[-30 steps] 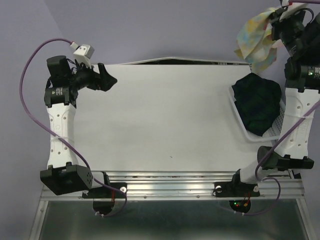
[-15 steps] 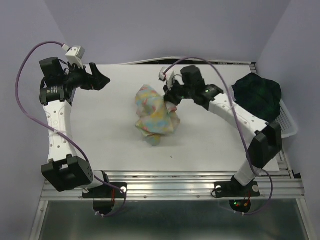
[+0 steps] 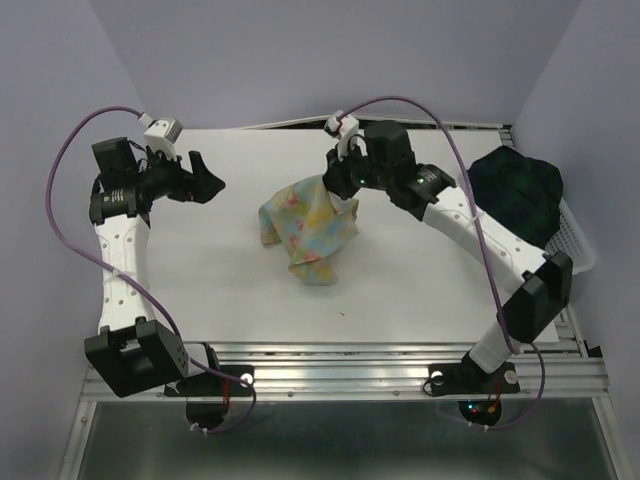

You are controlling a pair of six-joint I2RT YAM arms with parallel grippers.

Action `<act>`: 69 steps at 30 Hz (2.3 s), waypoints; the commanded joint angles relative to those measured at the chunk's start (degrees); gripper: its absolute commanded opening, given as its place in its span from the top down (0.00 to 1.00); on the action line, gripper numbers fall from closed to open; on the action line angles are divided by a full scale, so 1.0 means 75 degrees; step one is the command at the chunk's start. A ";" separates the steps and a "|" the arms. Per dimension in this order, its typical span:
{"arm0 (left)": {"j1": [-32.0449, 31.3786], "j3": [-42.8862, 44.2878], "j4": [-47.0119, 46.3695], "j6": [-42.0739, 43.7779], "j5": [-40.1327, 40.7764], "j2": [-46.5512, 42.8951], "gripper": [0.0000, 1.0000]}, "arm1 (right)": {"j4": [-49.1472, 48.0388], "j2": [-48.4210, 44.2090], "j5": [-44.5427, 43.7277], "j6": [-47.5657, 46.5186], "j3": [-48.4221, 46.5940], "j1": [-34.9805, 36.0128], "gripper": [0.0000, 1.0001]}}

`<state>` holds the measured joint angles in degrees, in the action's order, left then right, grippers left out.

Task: Fold and stack the skirts
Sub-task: Move the skirt to the center of the board, then flatten the skirt out

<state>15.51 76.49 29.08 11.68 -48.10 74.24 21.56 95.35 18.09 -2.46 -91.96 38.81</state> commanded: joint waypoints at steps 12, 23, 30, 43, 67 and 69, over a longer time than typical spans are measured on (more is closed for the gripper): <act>0.0030 -0.0331 -0.1193 -0.0350 -0.0571 -0.0359 0.03 | 0.0581 -0.1525 -0.3490 -0.0574 -0.1285 -0.0006 0.99; 0.0100 -0.1197 -0.2083 -0.1357 -0.1356 -0.0523 0.03 | 0.0863 0.4401 -0.1124 -0.0200 -0.5684 0.0591 0.67; 0.0218 -0.1854 -0.2952 -0.1922 -0.1521 -0.1144 0.02 | -0.0466 0.4581 -0.0557 -0.1016 -0.5719 0.0826 0.05; -0.3192 -0.1749 -0.1089 0.0575 0.1948 -0.0594 0.10 | 0.0592 0.0682 0.0284 -0.4186 -0.0503 -0.1307 0.23; -0.3170 -0.2113 -0.1663 -0.0725 0.2393 0.1983 0.16 | -0.1422 0.3868 -0.0372 -0.3952 -0.1377 -0.1448 0.82; -0.2924 -0.1879 -0.1628 -0.0796 0.2510 0.2510 0.25 | -0.1422 0.3834 -0.0442 -0.3681 -0.1530 -0.1448 0.99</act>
<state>-9.08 58.81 17.87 7.62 -31.79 89.17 15.38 123.92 15.66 -34.37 -99.35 28.10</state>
